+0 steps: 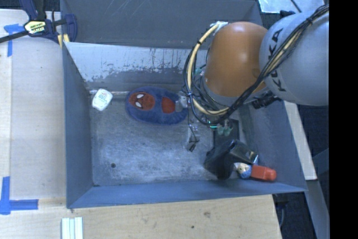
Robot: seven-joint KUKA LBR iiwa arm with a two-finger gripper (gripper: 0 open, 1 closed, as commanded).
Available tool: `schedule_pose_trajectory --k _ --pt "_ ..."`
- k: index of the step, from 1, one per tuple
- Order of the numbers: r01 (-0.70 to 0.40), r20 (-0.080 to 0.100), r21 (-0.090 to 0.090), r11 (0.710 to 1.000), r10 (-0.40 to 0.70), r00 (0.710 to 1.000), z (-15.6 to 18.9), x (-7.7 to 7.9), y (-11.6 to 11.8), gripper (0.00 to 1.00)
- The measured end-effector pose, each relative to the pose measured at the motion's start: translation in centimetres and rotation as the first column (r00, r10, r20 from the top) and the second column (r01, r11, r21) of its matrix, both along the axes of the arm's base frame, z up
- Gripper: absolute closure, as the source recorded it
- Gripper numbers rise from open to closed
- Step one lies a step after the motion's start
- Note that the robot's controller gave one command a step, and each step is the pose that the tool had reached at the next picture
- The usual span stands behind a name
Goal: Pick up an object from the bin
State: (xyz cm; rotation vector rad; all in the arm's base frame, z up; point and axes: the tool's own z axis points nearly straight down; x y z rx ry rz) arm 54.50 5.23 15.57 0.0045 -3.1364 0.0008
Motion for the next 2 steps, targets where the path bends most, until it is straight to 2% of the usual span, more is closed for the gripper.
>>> schedule_pose_trajectory --k 1,2 --pt "-0.096 0.014 -0.001 0.995 0.096 0.995 -8.7 7.08 2.24 0.0" --pt "-0.095 0.005 0.0 0.995 0.095 0.995 -8.35 6.93 2.22 1.0"
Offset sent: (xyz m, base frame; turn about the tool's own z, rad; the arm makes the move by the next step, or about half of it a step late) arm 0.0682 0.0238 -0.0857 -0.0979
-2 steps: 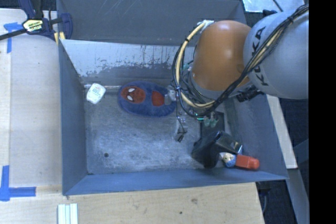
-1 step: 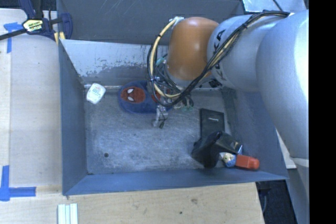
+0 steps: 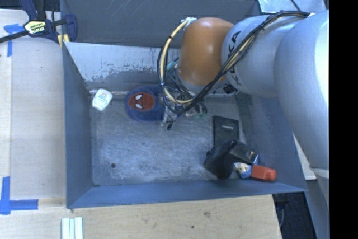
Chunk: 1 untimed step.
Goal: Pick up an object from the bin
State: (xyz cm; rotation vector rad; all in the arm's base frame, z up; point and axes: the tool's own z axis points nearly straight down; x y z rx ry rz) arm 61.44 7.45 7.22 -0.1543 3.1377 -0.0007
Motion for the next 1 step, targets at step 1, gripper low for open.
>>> schedule_pose_trajectory --k 1 --pt "-0.045 0.012 0.001 0.999 0.045 0.999 12.8 0.04 0.5 1.0"
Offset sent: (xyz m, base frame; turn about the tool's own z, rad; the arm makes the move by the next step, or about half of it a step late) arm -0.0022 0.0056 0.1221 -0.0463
